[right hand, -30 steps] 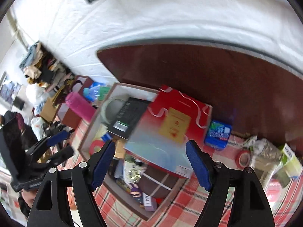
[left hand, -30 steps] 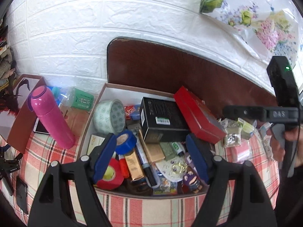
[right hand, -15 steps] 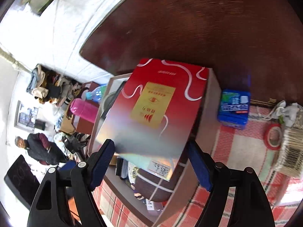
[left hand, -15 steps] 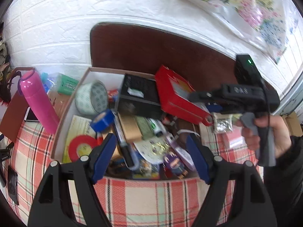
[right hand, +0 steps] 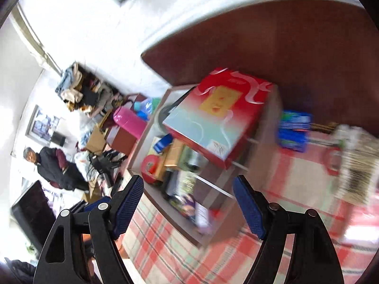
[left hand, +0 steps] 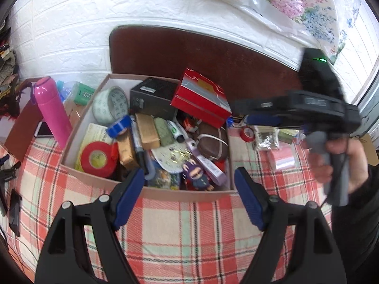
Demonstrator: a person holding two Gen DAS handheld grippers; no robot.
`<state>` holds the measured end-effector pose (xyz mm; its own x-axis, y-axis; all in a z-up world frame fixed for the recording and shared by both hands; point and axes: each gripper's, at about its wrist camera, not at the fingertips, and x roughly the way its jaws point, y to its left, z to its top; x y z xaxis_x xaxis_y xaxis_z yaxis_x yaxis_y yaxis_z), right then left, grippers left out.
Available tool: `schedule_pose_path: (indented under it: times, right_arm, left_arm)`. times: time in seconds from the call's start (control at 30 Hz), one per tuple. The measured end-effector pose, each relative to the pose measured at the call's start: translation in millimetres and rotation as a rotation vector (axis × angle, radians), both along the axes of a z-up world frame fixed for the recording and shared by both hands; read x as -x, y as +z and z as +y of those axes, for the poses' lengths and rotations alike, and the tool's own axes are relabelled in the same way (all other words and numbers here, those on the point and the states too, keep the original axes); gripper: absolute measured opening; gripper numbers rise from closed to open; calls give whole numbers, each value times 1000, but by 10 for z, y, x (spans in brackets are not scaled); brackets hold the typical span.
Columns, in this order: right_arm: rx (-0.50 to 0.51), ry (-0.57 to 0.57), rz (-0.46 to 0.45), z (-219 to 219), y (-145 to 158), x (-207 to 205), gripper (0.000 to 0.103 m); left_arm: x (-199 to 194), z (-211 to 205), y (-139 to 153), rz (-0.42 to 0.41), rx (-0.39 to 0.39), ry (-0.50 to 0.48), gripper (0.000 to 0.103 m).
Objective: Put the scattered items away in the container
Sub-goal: 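Withdraw the right gripper and move it to the red-striped zip bags, then grasp the stack of red-striped zip bags with the right gripper and lift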
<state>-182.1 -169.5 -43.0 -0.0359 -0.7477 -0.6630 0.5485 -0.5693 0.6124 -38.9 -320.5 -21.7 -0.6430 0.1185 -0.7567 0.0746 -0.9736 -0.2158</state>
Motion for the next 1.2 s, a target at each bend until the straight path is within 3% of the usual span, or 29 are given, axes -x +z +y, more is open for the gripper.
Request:
schedule_pose_path:
  times: [0.13, 0.27, 0.47, 0.53, 0.7, 0.93, 0.97, 1.07, 1.2]
  right_arm:
    - [5, -137, 4, 818, -35, -5, 80]
    - [-13, -253, 45, 1688, -234, -160, 80]
    - [-152, -427, 137, 2510, -681, -255, 80]
    - [-221, -409, 168, 2537, -823, -254, 80]
    - [-226, -370, 177, 2424, -1086, -58, 80]
    - [-314, -326, 174, 2073, -1389, 435, 81]
    - [-336, -299, 197, 1969, -1408, 474, 86]
    - [-340, -272, 202, 1766, -1396, 528, 91]
    - [-440, -236, 215, 1439, -1455, 467, 103]
  left_arm:
    - [27, 326, -95, 1, -28, -59, 79]
    - [88, 914, -203, 15, -20, -179, 79]
    - [194, 1590, -425, 12, -65, -289, 79]
    - [191, 1706, -504, 12, -87, -304, 79]
    - [220, 1888, -694, -7, -106, -334, 79]
    - [297, 1884, -946, -55, -97, -327, 79]
    - [314, 1859, -985, -63, -97, -320, 79]
    - [374, 1765, -1094, -80, -116, -303, 79]
    - [422, 1664, -1193, -90, -144, -287, 79]
